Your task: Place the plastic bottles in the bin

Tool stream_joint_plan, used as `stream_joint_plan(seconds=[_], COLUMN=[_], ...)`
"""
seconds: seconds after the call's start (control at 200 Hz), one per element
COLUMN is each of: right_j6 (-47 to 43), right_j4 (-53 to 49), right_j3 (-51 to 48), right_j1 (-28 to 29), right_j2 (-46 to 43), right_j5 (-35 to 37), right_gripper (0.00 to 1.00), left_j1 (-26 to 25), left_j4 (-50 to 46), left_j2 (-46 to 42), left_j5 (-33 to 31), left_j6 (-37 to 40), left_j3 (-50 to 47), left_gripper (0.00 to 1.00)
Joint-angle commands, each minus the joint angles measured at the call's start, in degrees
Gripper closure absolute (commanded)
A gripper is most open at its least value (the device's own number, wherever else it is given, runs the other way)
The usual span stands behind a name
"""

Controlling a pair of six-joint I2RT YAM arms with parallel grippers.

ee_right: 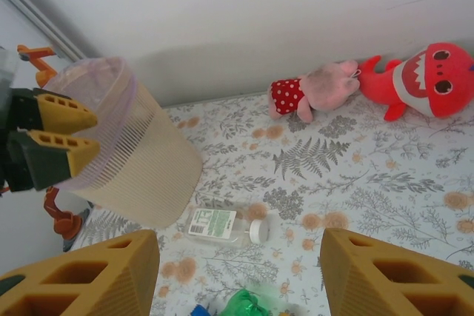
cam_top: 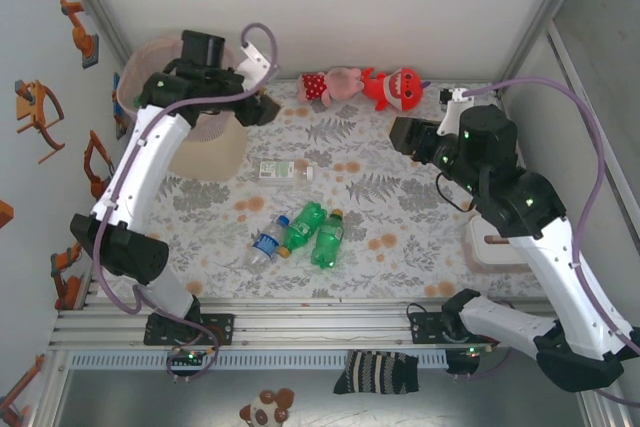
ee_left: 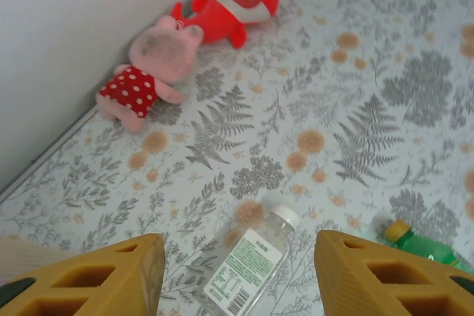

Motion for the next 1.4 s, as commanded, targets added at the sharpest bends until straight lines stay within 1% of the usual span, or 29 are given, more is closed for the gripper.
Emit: stream_joint_plan(seconds=[0.0,0.09,0.2,0.325,0.521,0.551,0.616,0.796,0.921,1.027,1.277,1.397], right_j6=[-1.1,-1.2,-1.2,-1.2,-1.0,-0.9,-1.0,-1.0,-1.0,-1.0,-1.0,-1.0], right_j4=[-0.4,-0.7,-1.2,-1.7,-3.1,-3.3,-3.7,-4.3,-4.5,-4.6,-5.0,-5.0], right_j3=[-0.2,-0.1,0.0,-0.2,-0.1,-0.1,-0.1,0.0,0.1,0.2,0.3,0.1], right_j1=[0.1,0.2,0.1,0.1,0.1,0.1,0.1,0.1,0.1,0.1,0.1,0.1], right_j2=[-1.4,-1.6,-1.8,-2.5,-3.2,-3.4,-3.8,-4.1,-4.1,-4.0,-4.3,-4.5], right_j5=[1.9,2.0,2.2,2.7,3.3,3.4,3.8,4.3,4.6,4.6,4.9,5.1], right_gripper=[0.41,0.41,0.41,0.41,0.41,0.41,0.41,0.41,0.41,0.41,0.41,0.41], left_j1=[-3.0,-4.9,-7.2,-8.6,-8.9,-9.0,-9.0,-8.9,-8.7,-8.4,-7.9,-7.6], left_j4=[-0.6,-2.1,-2.8,-3.2,-4.2,-4.2,-4.2,-3.1,-2.2,-1.7,2.3,3.5], left_j2=[1.6,4.3,8.1,13.2,20.4,21.7,24.0,29.3,31.3,32.3,31.9,31.8], left_j5=[-5.2,-7.7,-11.7,-15.9,-16.4,-16.6,-17.3,-19.1,-18.9,-18.1,-17.3,-17.2], left_j6=[9.9,13.3,17.3,19.7,21.4,21.4,21.3,21.4,21.3,21.0,21.3,21.3], left_j3=[-2.1,-2.8,-4.3,-4.7,-4.2,-4.0,-3.6,-3.2,-3.6,-4.2,-7.6,-8.5], left_gripper=[0.42,0.38,0.30,0.17,0.05,0.00,0.03,0.03,0.03,0.00,0.17,0.23])
